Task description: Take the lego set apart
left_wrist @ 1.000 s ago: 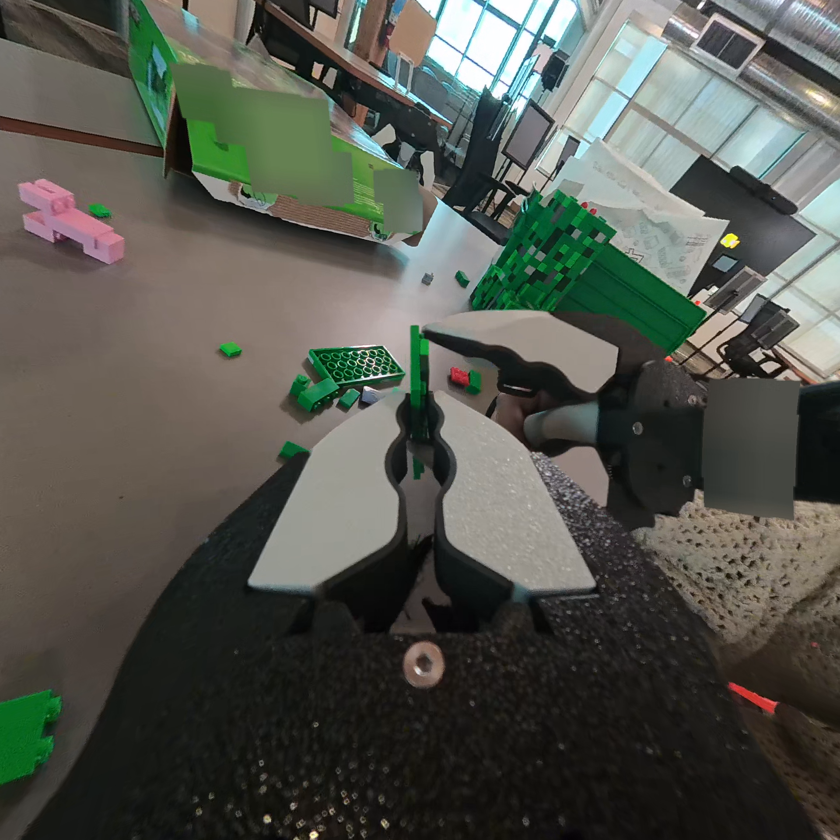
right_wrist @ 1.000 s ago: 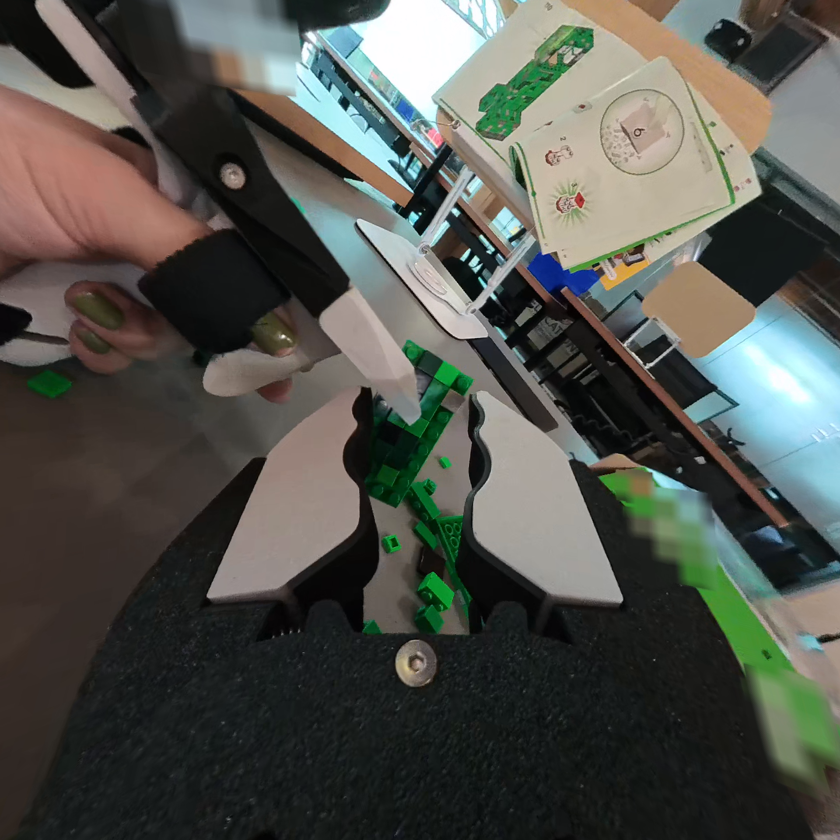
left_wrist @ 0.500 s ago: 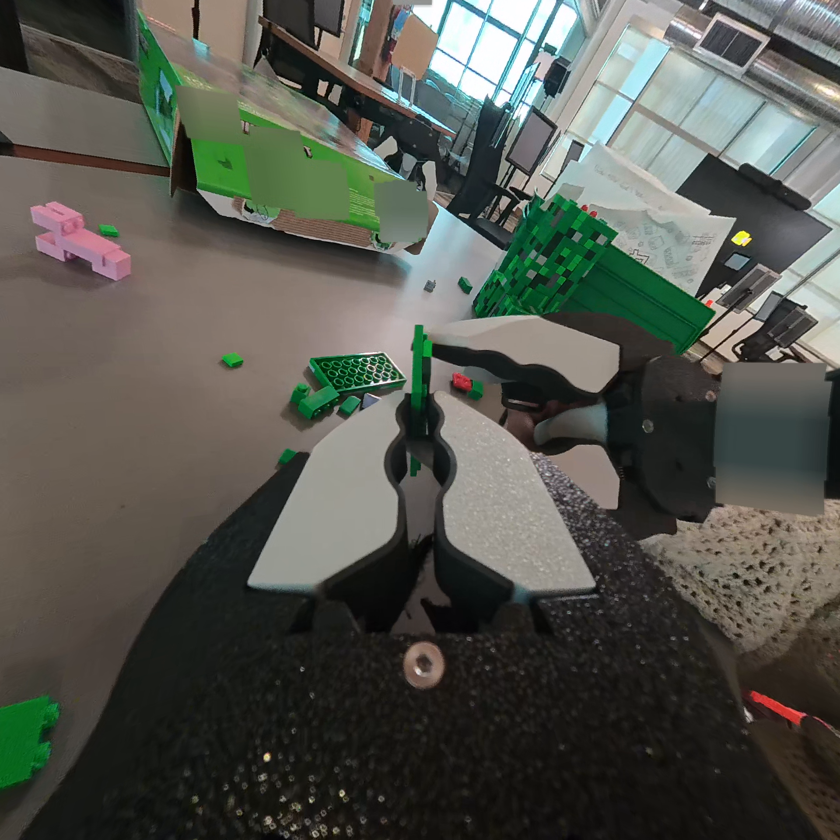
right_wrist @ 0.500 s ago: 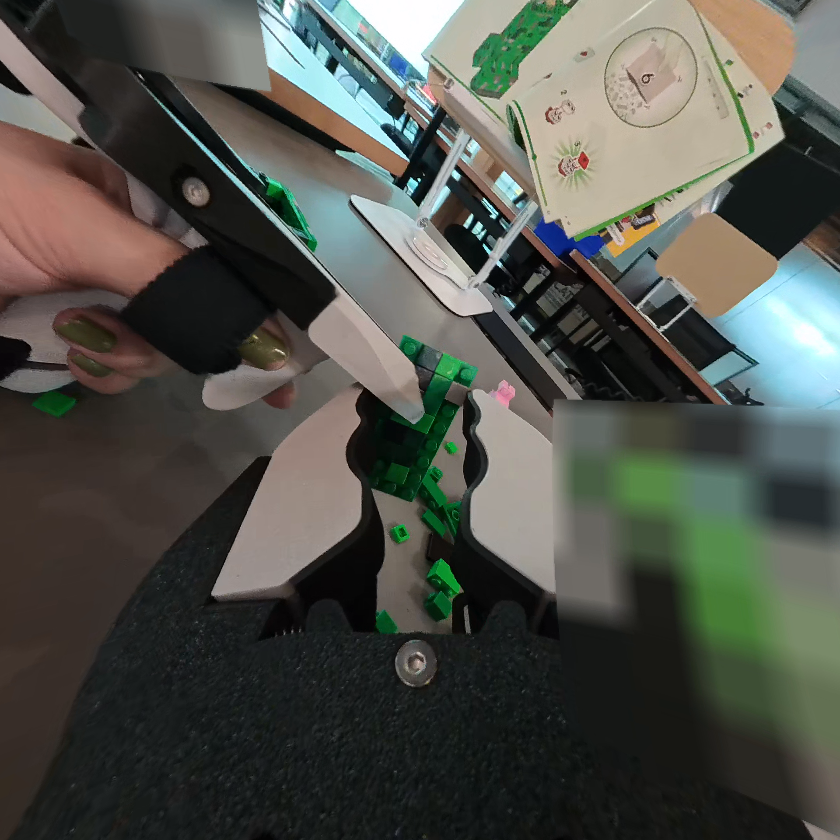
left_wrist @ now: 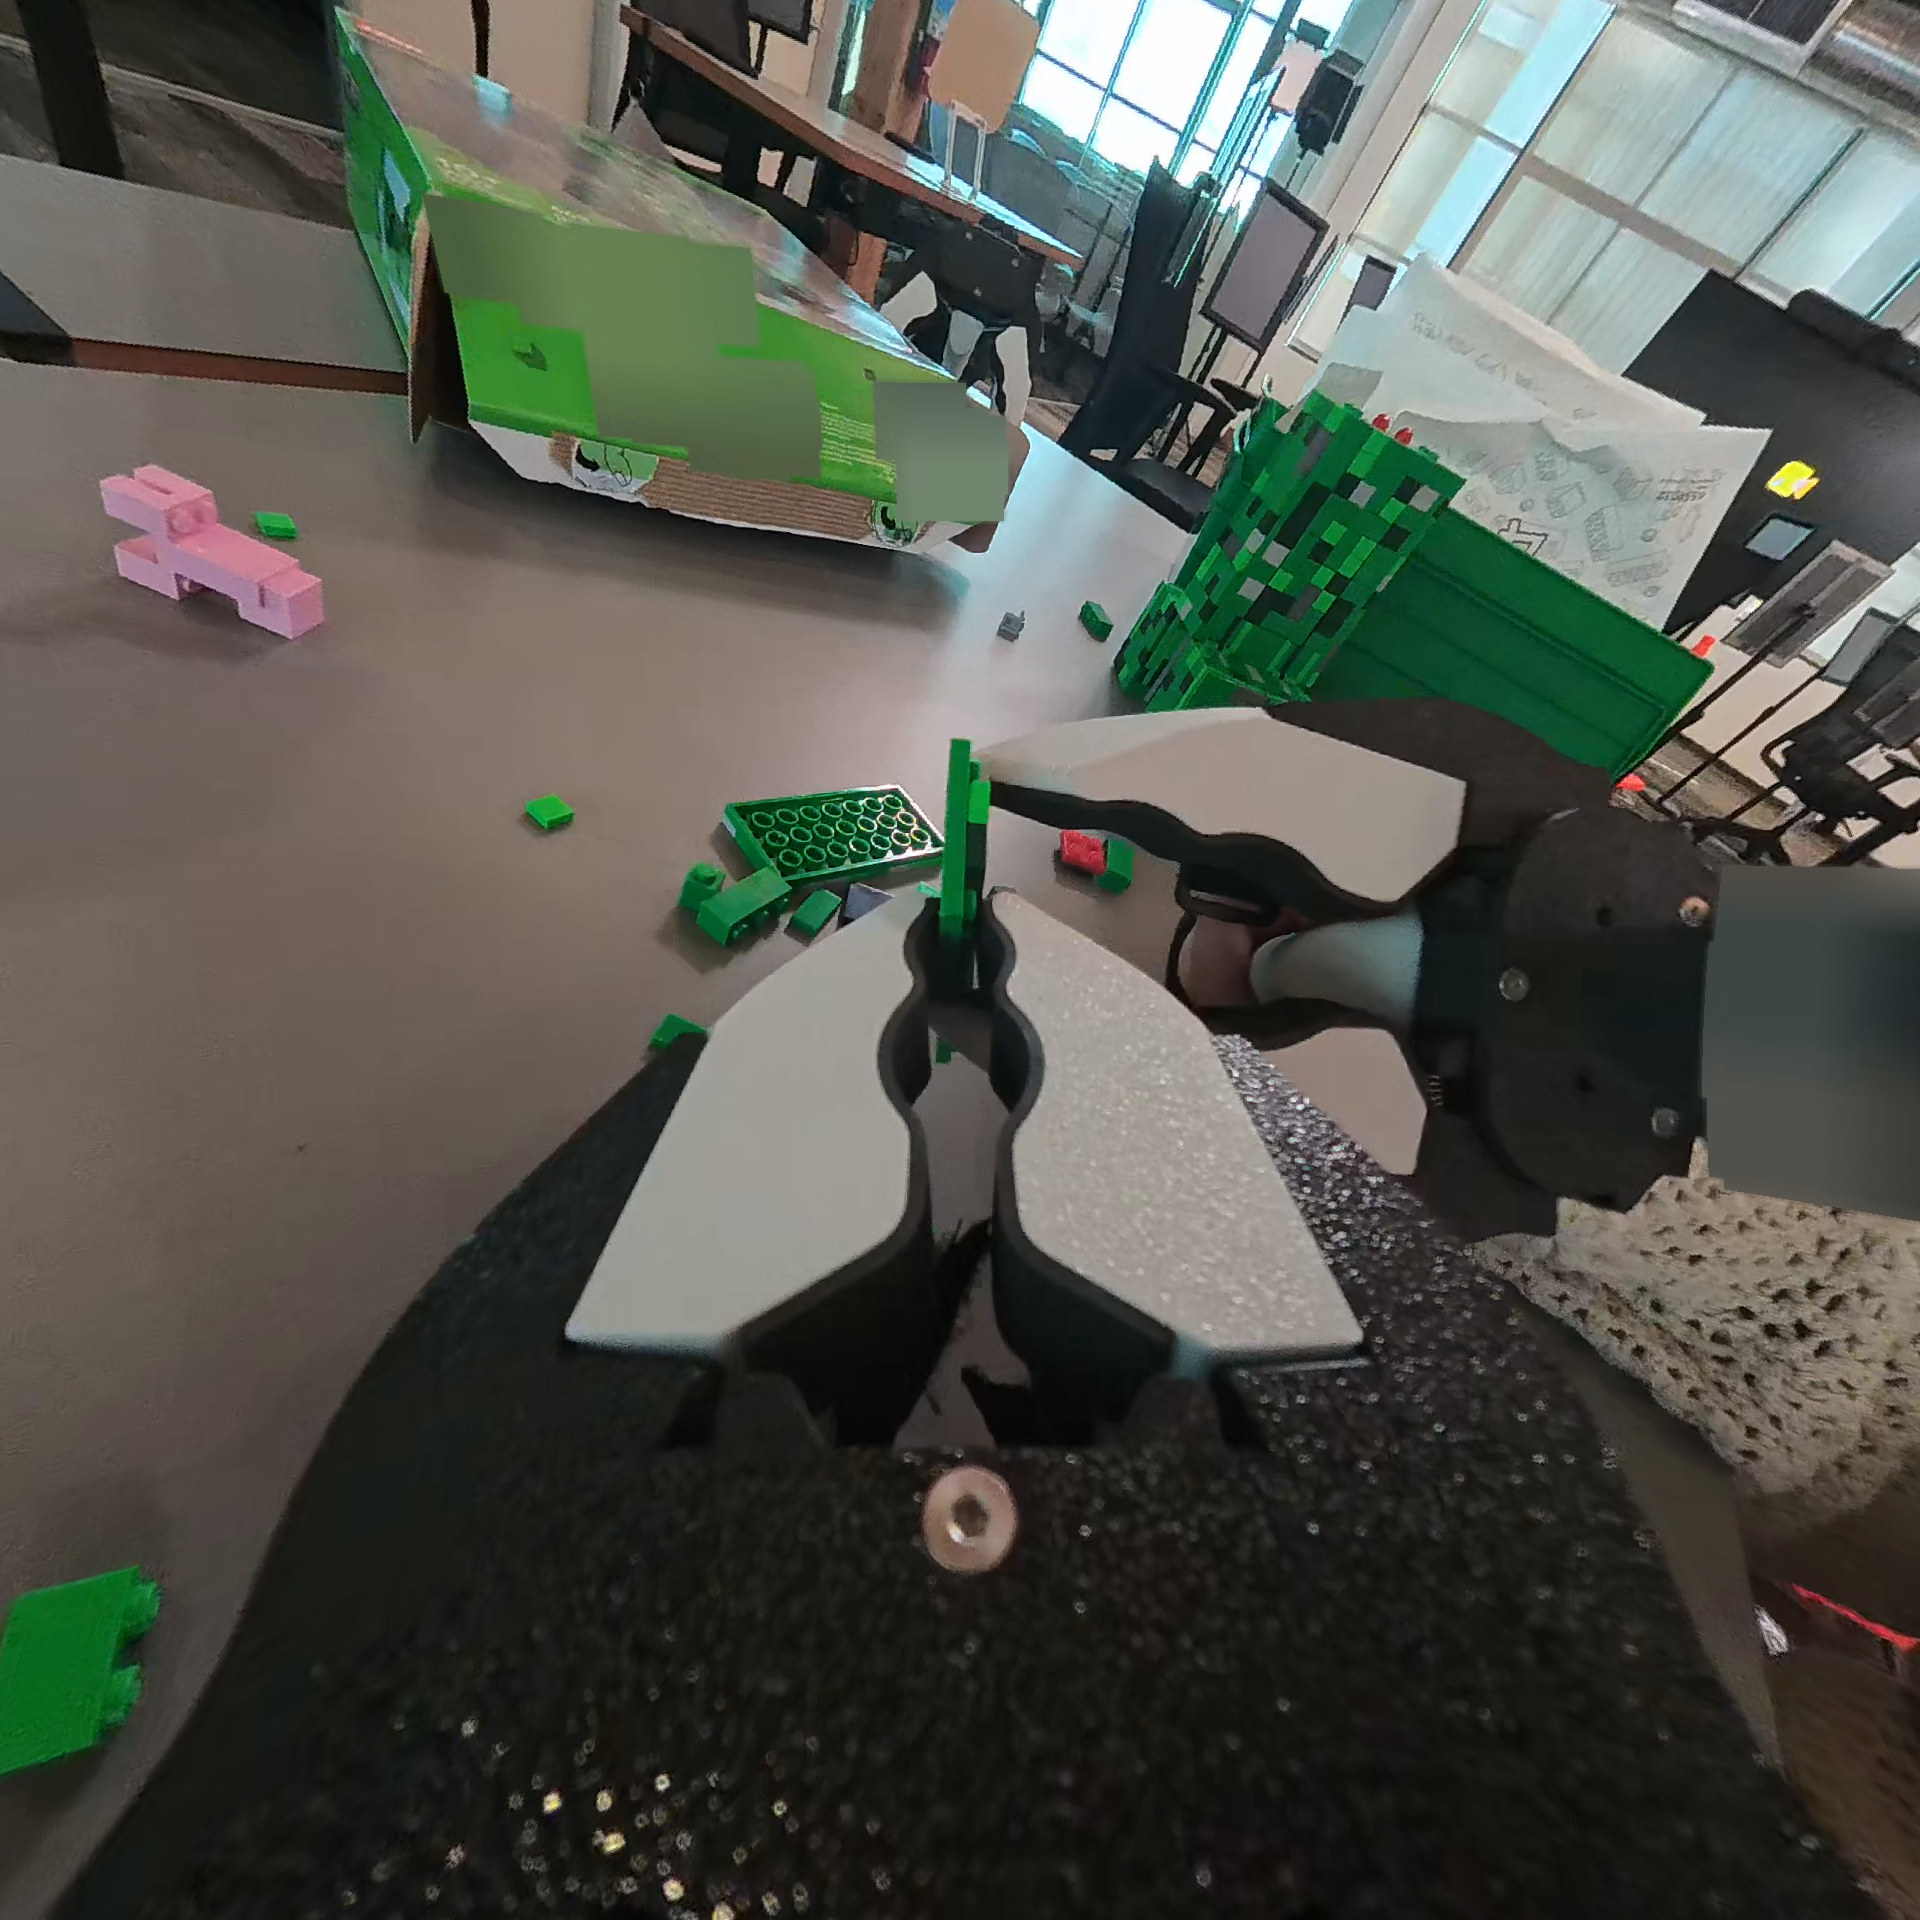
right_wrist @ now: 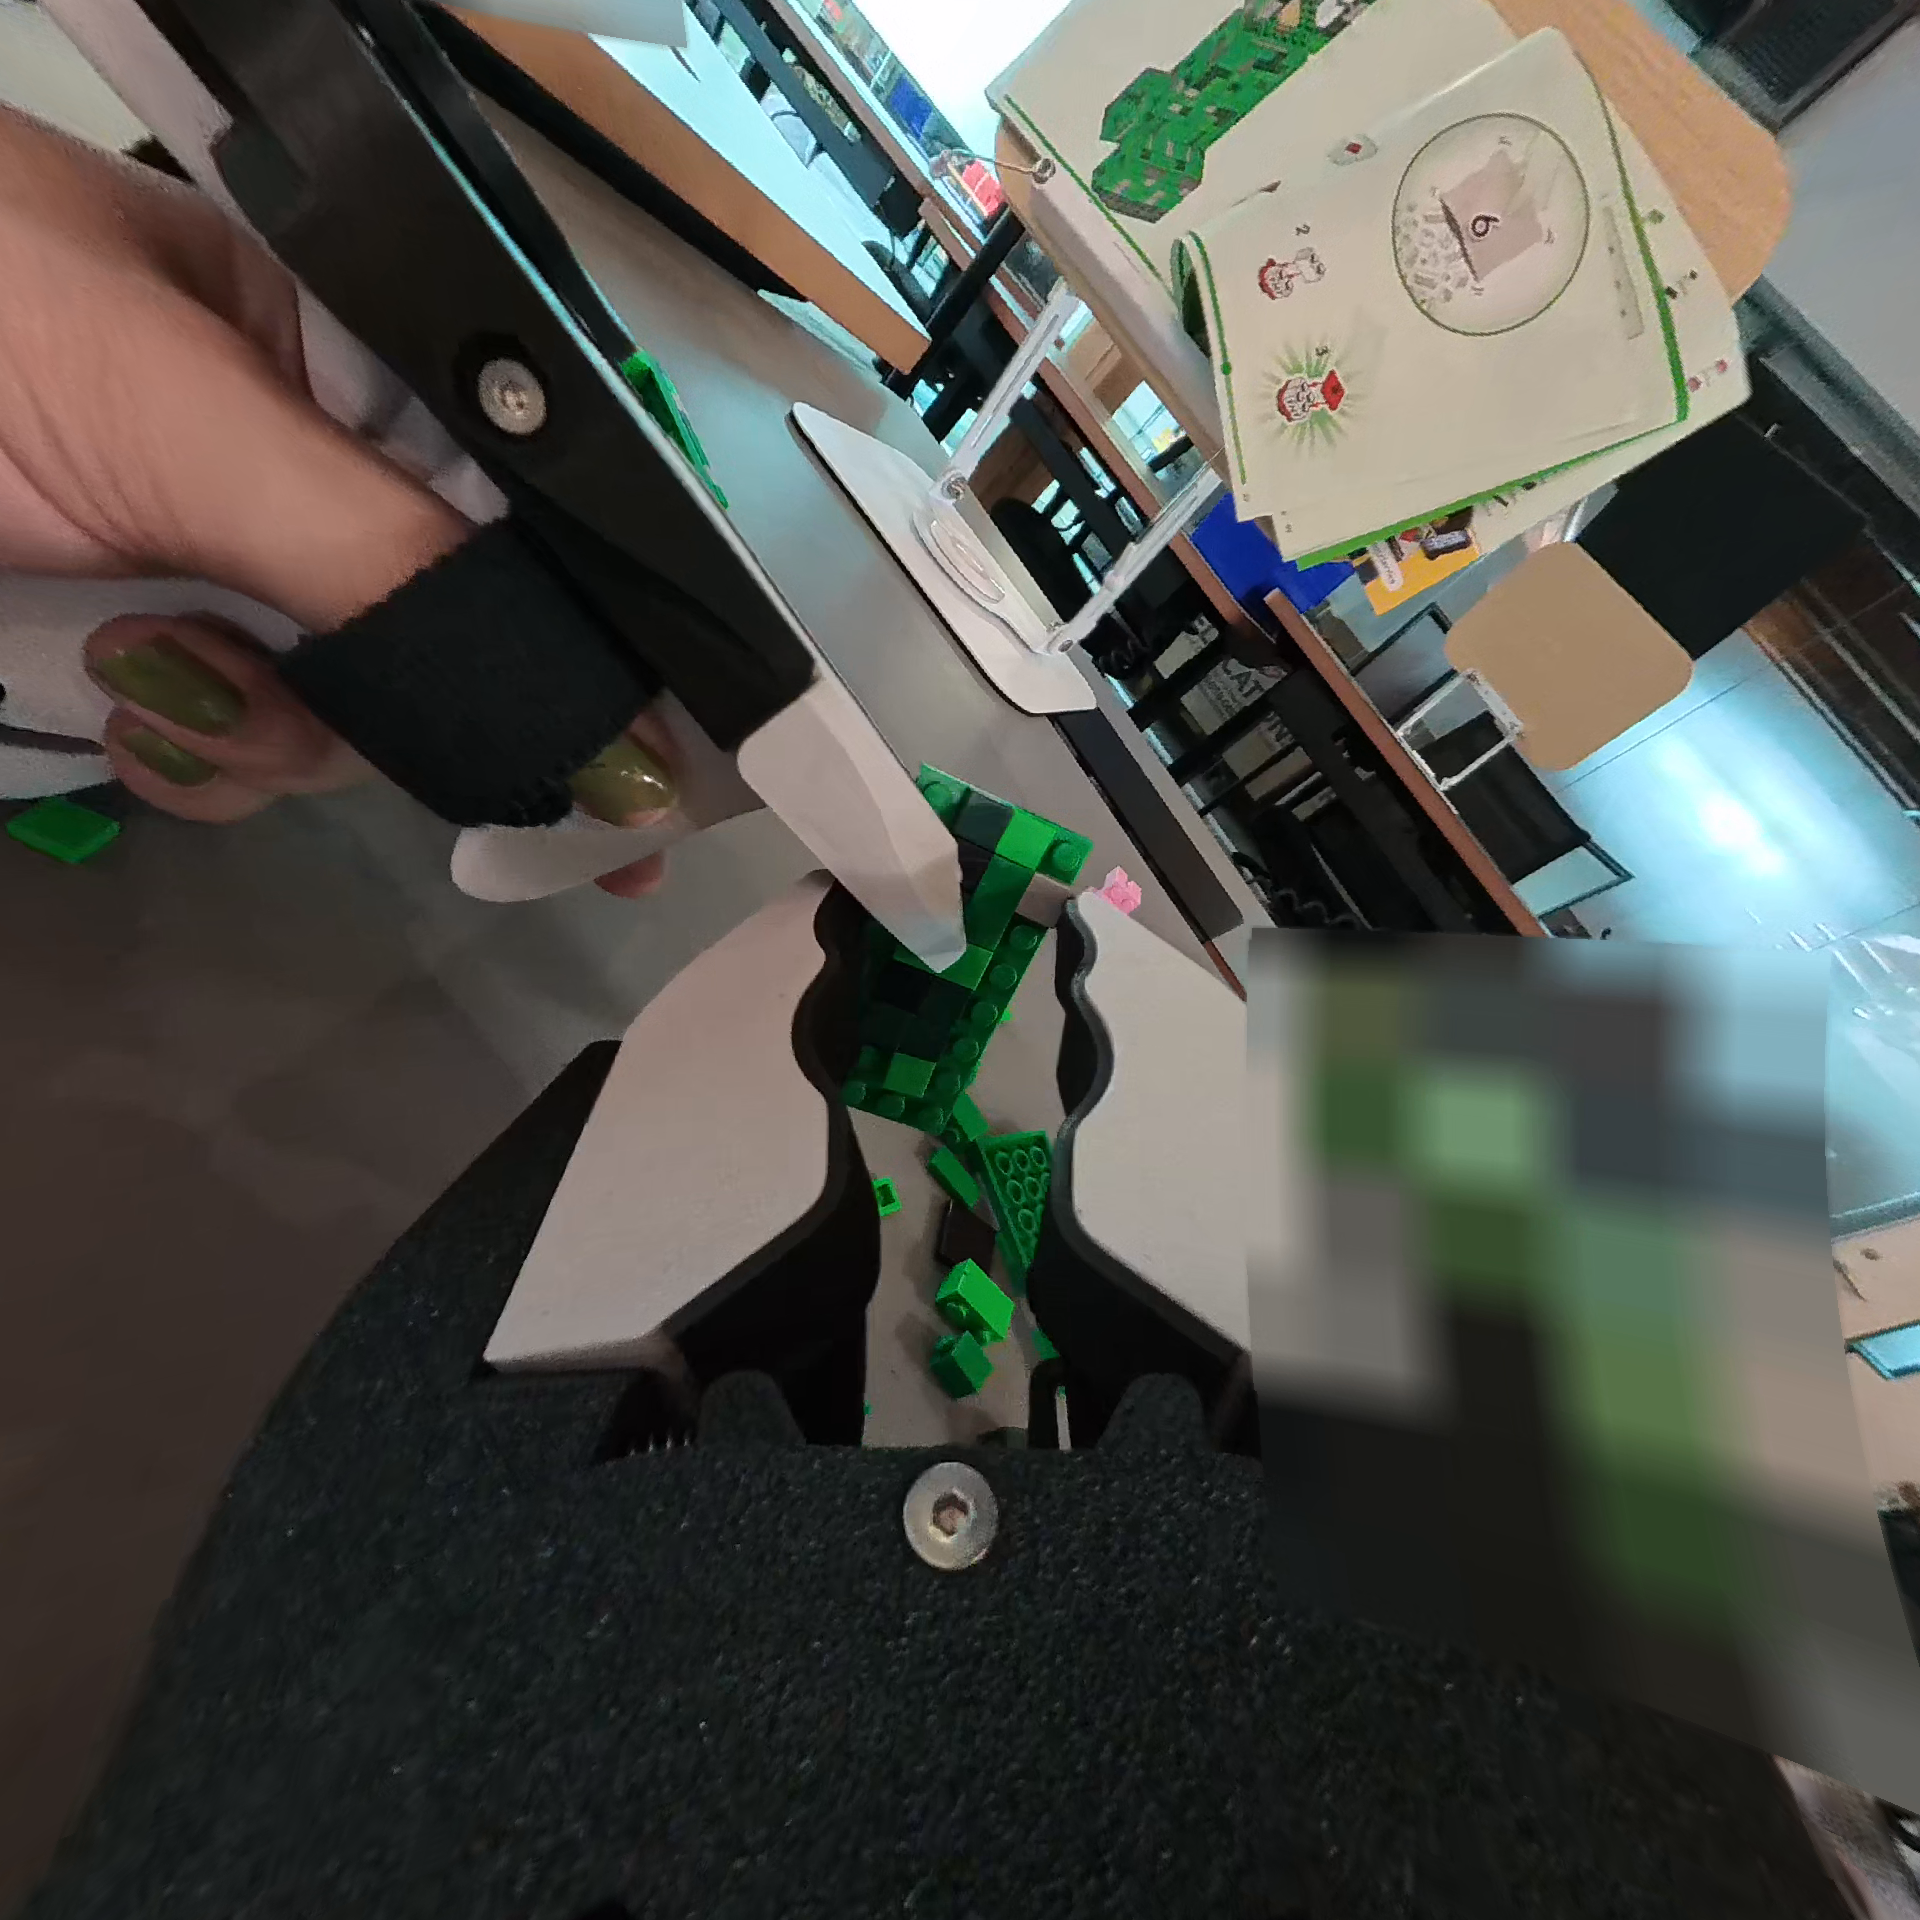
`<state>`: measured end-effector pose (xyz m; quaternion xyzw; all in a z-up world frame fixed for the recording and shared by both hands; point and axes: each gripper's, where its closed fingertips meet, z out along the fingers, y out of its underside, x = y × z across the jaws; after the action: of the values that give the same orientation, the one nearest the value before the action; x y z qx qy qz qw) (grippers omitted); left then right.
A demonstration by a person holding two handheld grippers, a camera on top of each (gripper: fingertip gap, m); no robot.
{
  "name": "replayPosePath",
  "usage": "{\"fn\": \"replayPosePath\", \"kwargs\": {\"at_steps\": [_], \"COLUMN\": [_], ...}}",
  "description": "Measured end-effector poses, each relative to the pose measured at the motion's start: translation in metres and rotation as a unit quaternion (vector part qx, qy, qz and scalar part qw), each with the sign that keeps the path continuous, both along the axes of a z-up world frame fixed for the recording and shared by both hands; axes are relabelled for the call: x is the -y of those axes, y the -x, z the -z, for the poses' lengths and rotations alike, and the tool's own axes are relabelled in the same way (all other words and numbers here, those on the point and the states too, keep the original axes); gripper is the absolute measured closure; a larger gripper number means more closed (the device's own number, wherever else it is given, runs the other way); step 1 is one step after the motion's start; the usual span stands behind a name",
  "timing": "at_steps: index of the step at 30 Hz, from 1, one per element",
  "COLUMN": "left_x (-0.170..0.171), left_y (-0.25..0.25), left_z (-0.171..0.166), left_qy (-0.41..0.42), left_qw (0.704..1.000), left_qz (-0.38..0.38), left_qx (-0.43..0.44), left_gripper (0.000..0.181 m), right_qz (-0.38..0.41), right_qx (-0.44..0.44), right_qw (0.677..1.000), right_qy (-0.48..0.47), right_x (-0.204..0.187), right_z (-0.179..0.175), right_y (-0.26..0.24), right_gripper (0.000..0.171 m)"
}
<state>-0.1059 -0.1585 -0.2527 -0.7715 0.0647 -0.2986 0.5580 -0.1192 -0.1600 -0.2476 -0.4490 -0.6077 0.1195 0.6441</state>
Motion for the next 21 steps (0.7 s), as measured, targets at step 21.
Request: {"fn": "replayPosePath", "kwargs": {"at_steps": [21], "left_x": [-0.0012], "left_y": [0.0022], "left_z": [0.0011], "left_qy": [0.03], "left_qw": [0.997], "left_qz": [0.0], "left_qx": [0.066], "left_gripper": [0.176], "right_qz": [0.046], "right_qx": [0.079], "right_qw": [0.971], "right_qy": [-0.222], "right_x": [0.0049], "right_z": [0.0014], "right_y": [0.0021], "right_gripper": [0.154]}}
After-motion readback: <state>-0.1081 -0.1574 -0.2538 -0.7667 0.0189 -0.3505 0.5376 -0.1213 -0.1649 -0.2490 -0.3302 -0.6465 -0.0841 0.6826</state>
